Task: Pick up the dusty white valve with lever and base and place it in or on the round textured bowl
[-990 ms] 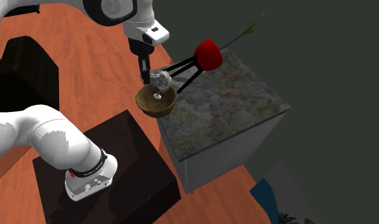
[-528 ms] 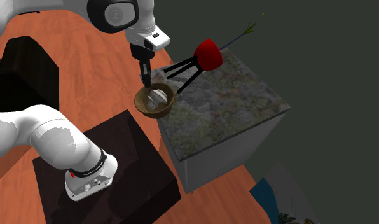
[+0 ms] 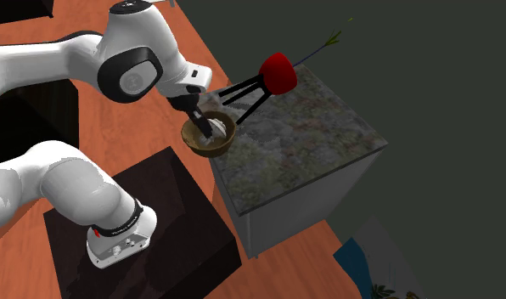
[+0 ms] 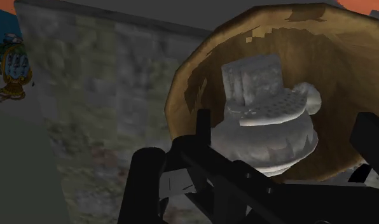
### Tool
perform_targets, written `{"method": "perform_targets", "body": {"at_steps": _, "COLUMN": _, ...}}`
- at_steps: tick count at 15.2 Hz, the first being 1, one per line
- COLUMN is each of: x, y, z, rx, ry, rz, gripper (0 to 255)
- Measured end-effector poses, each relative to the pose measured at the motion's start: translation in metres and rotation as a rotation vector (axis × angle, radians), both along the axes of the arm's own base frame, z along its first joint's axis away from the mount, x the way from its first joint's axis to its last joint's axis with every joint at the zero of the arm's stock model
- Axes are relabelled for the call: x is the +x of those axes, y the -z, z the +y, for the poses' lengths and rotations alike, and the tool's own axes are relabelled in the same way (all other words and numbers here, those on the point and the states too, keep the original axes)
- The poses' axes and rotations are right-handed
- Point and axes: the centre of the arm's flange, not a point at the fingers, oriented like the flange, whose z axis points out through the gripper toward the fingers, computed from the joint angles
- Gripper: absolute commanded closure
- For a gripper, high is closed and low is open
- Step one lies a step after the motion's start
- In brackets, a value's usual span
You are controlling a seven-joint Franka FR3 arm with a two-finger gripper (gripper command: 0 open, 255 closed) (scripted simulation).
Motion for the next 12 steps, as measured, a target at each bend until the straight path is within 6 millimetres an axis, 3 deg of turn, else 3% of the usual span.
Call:
{"method": "perform_targets", "body": {"at_steps": 5, "x": 0.003, "y": 0.026, "z": -0.002, "rx": -0.002, "ry": -0.010, "rz": -0.005, "gripper": 0}}
{"method": "perform_targets", "body": {"at_steps": 11, "x": 0.004, "y": 0.029, "z": -0.002, "rx": -0.002, "ry": -0.010, "rz": -0.006, "gripper": 0}}
{"method": "perform_targets", "body": {"at_steps": 12, "x": 0.004, "y": 0.029, "z": -0.002, "rx": -0.002, "ry": -0.010, "rz": -0.006, "gripper": 255}}
